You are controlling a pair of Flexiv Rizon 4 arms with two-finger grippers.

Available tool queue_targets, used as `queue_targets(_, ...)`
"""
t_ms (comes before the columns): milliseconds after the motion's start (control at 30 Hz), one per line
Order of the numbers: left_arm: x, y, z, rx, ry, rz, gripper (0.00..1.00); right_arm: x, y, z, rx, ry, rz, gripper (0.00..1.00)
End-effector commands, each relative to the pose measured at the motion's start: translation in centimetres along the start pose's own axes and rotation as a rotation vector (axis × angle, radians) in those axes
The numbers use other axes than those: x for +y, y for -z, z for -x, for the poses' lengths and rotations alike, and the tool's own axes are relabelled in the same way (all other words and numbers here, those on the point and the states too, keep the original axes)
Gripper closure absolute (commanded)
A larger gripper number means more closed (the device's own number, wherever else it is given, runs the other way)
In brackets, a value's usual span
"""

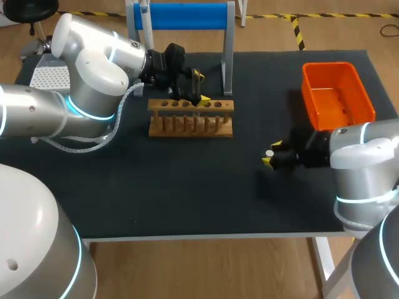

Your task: Invert the test tube, pick up the pipette, mount the tip to pipette, aspirate from beaker and dispense into the tube, eject the tip, return the pipette, and cap with the stopper.

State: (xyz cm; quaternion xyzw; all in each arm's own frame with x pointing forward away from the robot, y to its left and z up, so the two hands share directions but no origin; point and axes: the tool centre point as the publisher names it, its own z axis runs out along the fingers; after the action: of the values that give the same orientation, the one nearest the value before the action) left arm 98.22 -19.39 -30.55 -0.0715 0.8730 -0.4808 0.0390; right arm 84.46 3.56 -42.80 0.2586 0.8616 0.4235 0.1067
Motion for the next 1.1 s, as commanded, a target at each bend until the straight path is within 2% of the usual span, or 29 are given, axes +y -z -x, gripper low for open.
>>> queue_targets(33, -0.03, -0.04, 0.05, 0.001, 0.000, 0.002, 0.00, -0.10, -0.22, 0.06, -0.001, 0.000, 0.001, 0.50)
queue_targets(1100, -0.03, -0.04, 0.05, 0.001, 0.000, 0.002, 0.00, -0.03, -0.64, 0.46, -0.009, -0.003, -0.012, 0.55)
